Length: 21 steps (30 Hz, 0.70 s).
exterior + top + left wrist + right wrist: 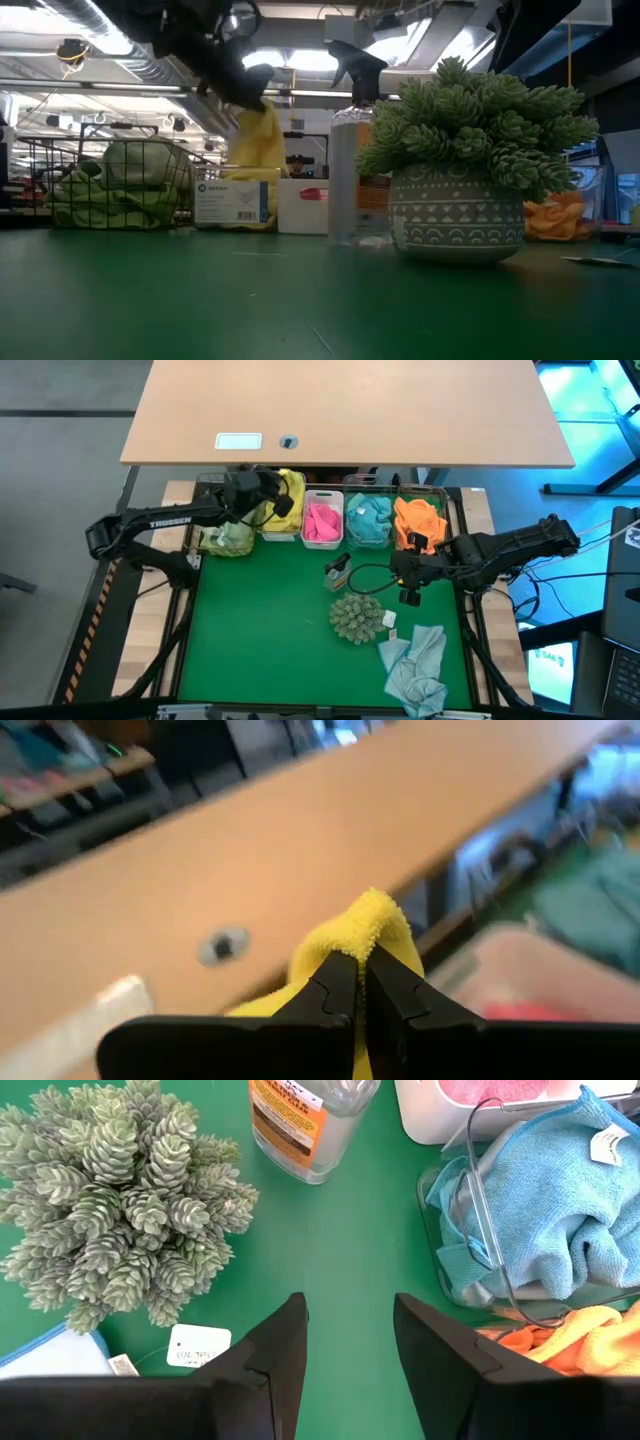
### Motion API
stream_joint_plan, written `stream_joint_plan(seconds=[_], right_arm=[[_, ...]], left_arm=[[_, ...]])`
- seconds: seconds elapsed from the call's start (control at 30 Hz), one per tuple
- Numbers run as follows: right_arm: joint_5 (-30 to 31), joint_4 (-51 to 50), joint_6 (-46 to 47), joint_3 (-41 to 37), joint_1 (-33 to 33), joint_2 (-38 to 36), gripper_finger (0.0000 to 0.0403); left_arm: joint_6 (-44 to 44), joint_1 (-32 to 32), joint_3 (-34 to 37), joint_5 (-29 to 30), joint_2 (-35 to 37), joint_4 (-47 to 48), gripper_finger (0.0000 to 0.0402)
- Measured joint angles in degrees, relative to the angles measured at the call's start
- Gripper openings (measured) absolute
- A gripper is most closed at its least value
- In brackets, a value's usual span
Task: Sort microfiber towel by color & place in baskets
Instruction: Put the yellow microfiber towel into the left transparent bin
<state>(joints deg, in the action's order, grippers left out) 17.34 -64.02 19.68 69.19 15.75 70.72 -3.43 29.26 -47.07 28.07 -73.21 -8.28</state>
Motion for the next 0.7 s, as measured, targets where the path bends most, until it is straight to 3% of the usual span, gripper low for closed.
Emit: stream_joint_plan(seconds=[0.3,0.7], right_arm=[[-0.34,0.02,0.09,0.00,0.00,0.00,0.0150],[-1.97,0.02,0.24,-0.02,0.02,0.00,0.0150]], left_arm=[[8.99,-1.34,0.00,-9.56,-8.07,9.36,0.0000],[8.53,-3.13,-0.32,-7.07,-17.78,17.08,0.0000]])
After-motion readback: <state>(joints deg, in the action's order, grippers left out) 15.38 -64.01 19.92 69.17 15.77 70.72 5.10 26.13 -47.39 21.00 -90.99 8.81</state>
